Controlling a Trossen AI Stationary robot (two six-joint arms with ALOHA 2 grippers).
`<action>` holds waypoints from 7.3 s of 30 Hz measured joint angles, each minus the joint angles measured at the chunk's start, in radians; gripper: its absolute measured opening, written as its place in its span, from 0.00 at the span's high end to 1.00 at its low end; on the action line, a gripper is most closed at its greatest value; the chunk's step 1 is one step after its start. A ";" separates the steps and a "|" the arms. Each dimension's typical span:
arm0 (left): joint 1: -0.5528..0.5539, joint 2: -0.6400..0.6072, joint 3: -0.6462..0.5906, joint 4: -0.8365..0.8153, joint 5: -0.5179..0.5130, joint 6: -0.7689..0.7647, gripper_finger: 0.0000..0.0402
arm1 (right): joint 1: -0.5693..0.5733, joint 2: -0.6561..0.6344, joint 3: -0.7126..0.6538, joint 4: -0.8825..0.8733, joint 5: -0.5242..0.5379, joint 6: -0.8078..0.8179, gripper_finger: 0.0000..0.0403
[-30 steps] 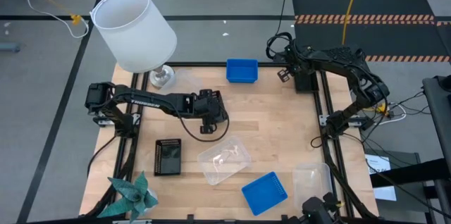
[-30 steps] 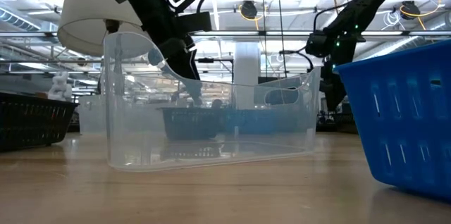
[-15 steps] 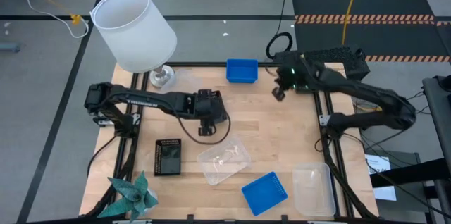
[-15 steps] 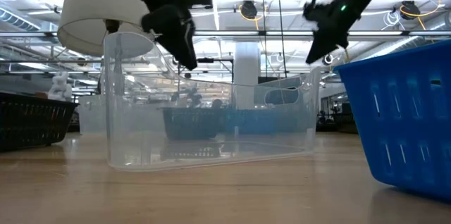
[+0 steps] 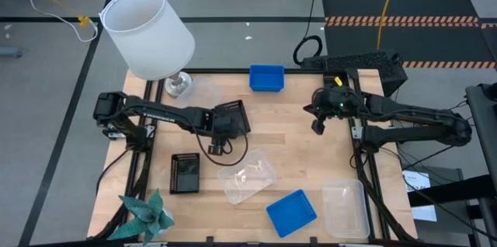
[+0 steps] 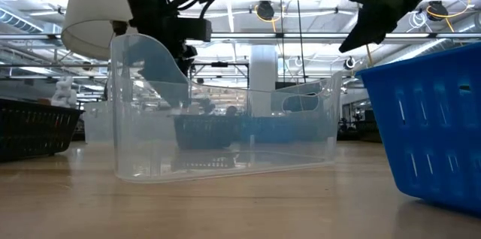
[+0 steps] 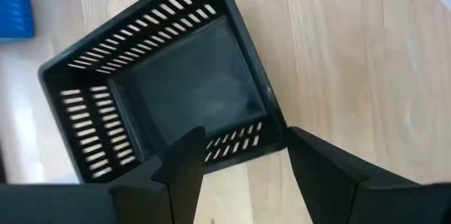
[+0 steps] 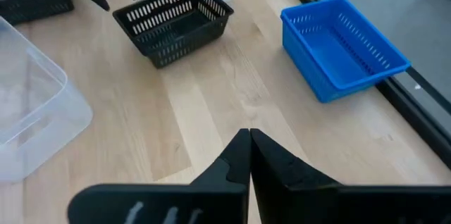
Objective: Stack baskets by color
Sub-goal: Stack the middle black bin on top of the top black bin
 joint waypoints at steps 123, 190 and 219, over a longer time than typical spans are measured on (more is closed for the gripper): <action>-0.384 -0.053 0.279 -0.030 -0.430 -0.217 0.57 | 0.273 0.113 0.313 -0.351 0.289 -0.480 0.99; -0.060 0.023 0.166 0.367 0.138 0.521 0.97 | 0.249 0.138 -0.091 0.358 -0.335 -0.889 0.96; -0.018 0.021 0.166 0.296 0.037 0.454 0.97 | 0.446 0.488 0.277 0.079 0.188 -0.390 0.59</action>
